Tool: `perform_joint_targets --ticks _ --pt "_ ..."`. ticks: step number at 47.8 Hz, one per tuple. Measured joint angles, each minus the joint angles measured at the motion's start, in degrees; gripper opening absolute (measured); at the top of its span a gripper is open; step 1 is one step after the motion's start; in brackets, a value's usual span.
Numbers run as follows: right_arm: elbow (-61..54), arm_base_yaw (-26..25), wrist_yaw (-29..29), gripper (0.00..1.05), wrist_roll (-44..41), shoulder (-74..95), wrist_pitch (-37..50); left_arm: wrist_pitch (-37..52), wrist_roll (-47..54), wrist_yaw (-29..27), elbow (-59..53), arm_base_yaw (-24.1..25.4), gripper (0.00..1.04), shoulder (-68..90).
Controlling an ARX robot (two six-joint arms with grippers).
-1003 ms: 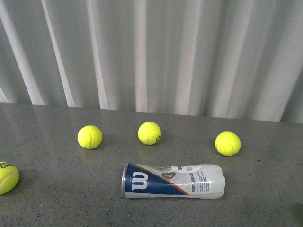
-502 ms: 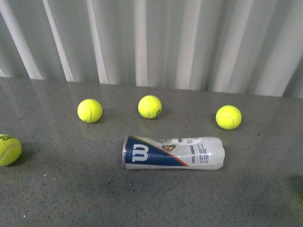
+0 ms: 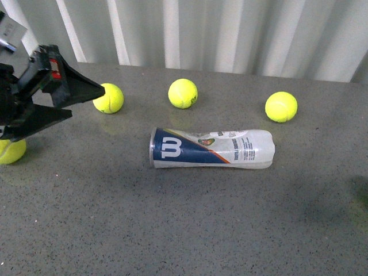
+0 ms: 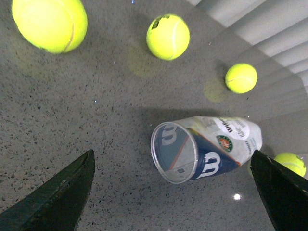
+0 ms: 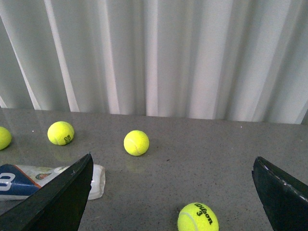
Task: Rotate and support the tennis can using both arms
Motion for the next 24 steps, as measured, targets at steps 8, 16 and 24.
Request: perform_joint_targets --ticks 8,16,24 --pt "0.00 0.00 -0.02 0.98 0.00 0.00 0.00 -3.96 3.80 0.24 3.02 -2.16 0.98 5.68" --pt "0.00 0.00 0.00 0.98 0.00 0.00 0.00 -1.11 2.51 3.15 4.09 -4.55 0.98 8.94" --pt "0.00 0.00 0.00 0.98 0.00 0.00 0.00 -0.55 0.63 3.85 6.25 -7.89 0.98 12.35"
